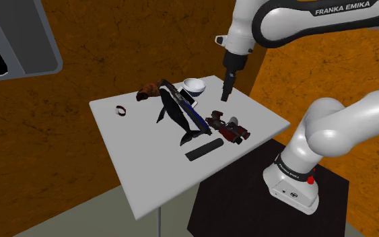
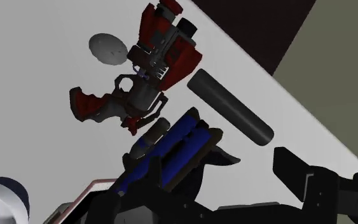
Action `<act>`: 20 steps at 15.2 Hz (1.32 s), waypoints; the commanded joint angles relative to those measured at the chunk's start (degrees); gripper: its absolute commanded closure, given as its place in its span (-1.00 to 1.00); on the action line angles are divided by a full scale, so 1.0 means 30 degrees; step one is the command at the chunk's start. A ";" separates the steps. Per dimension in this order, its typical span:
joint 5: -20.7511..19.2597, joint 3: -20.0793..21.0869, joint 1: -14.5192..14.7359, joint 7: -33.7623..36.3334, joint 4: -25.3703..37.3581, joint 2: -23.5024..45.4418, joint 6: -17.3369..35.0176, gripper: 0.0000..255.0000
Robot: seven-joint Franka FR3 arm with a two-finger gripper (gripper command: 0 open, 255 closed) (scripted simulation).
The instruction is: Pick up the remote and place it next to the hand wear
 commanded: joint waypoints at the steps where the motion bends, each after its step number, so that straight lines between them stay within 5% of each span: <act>1: -0.0025 0.0201 0.0659 -0.1071 -0.0794 0.0538 0.1488 -1.00; 15: -0.0823 0.2000 0.4735 -0.7312 -0.5132 0.6624 1.2699 -1.00; 20: -0.1248 0.2210 0.4473 -0.7117 -0.5329 0.8156 1.4431 -1.00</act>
